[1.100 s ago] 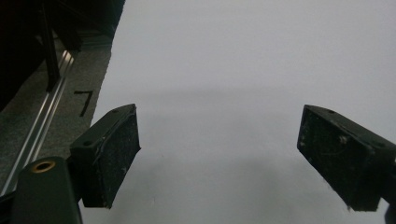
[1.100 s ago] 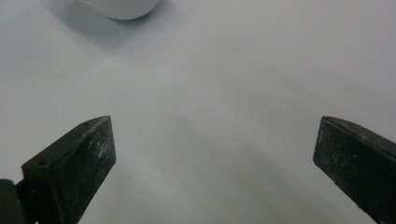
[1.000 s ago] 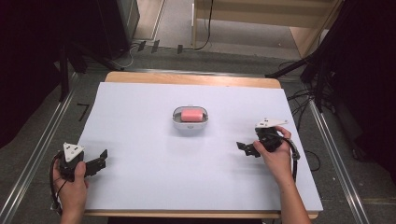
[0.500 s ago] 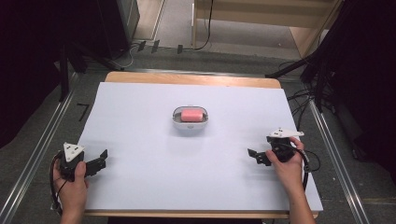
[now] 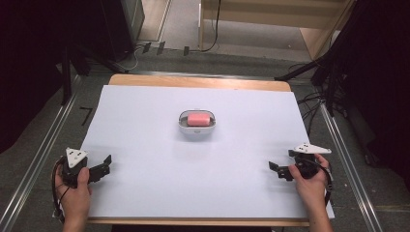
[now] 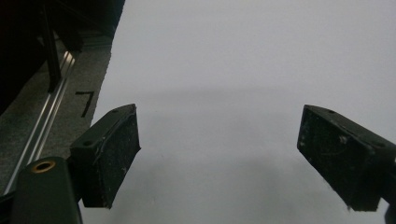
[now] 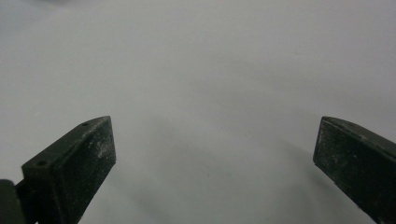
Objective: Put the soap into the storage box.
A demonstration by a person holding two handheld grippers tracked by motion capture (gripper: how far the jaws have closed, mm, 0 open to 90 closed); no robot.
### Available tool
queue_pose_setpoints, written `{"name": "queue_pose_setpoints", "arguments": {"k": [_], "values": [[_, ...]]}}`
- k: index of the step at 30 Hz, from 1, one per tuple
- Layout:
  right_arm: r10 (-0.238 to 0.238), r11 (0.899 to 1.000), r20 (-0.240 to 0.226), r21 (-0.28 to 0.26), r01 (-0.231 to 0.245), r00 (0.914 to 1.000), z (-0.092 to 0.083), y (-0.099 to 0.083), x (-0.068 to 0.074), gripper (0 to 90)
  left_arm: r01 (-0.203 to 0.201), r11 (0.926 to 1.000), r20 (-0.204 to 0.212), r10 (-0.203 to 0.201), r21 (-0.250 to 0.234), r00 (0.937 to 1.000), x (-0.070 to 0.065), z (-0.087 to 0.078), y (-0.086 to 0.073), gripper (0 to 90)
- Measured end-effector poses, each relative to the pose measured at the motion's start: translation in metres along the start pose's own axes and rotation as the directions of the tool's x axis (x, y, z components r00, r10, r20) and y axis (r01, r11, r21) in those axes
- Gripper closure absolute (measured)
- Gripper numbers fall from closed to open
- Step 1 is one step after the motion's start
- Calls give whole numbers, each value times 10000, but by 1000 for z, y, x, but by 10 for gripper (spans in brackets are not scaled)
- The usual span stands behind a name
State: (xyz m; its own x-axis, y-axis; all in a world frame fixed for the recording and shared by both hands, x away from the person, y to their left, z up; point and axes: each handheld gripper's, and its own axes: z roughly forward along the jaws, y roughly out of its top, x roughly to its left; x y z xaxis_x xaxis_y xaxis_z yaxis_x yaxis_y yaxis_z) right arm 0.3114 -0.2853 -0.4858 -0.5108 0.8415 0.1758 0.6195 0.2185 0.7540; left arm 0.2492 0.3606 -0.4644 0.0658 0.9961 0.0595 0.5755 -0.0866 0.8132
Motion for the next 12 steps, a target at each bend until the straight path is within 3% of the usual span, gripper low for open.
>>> {"name": "queue_pose_setpoints", "arguments": {"k": [12], "values": [[499, 9978, 438, -463, -479, 9978, -28, -24, -15, 0, -37, 10000, -42, 38, 25, 10000, -1, 0, 0, 138]]}}
